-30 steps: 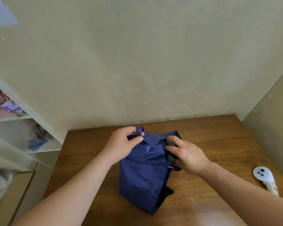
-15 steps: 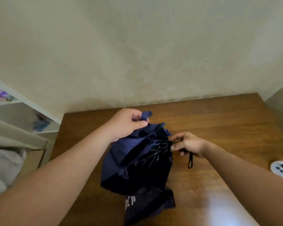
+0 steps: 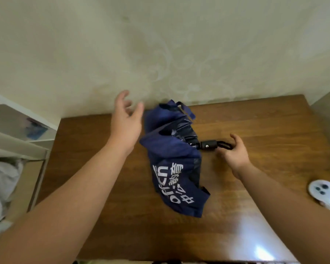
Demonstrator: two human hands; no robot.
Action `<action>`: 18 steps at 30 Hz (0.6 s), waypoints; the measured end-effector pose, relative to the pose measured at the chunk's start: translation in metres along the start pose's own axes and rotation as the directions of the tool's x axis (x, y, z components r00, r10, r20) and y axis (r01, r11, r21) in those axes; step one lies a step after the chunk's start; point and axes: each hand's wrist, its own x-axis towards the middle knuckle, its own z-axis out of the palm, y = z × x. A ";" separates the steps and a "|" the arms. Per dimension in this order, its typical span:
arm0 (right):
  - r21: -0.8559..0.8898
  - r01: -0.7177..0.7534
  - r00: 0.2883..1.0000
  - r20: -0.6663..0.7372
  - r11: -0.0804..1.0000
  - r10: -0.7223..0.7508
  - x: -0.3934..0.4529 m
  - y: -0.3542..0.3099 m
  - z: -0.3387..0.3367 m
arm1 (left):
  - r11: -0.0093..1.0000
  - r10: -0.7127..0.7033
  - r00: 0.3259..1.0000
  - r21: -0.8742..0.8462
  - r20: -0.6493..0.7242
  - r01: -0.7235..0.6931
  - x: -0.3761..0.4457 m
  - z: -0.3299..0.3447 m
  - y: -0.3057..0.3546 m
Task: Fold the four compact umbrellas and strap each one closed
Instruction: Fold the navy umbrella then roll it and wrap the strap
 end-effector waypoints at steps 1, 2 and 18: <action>-0.122 0.016 0.999 -0.032 0.992 -0.020 -0.008 0.007 -0.005 | 0.998 -0.033 0.996 -0.061 -0.081 0.029 0.000 -0.008 -0.008; -0.193 0.017 0.999 -0.027 0.981 -0.023 -0.018 0.014 -0.009 | 0.994 -0.093 0.986 -0.077 -0.136 0.084 -0.004 -0.017 -0.021; -0.284 0.090 0.921 0.388 0.955 0.028 -0.135 0.035 0.032 | 0.488 -0.760 0.487 -0.116 0.431 0.865 -0.159 0.013 -0.128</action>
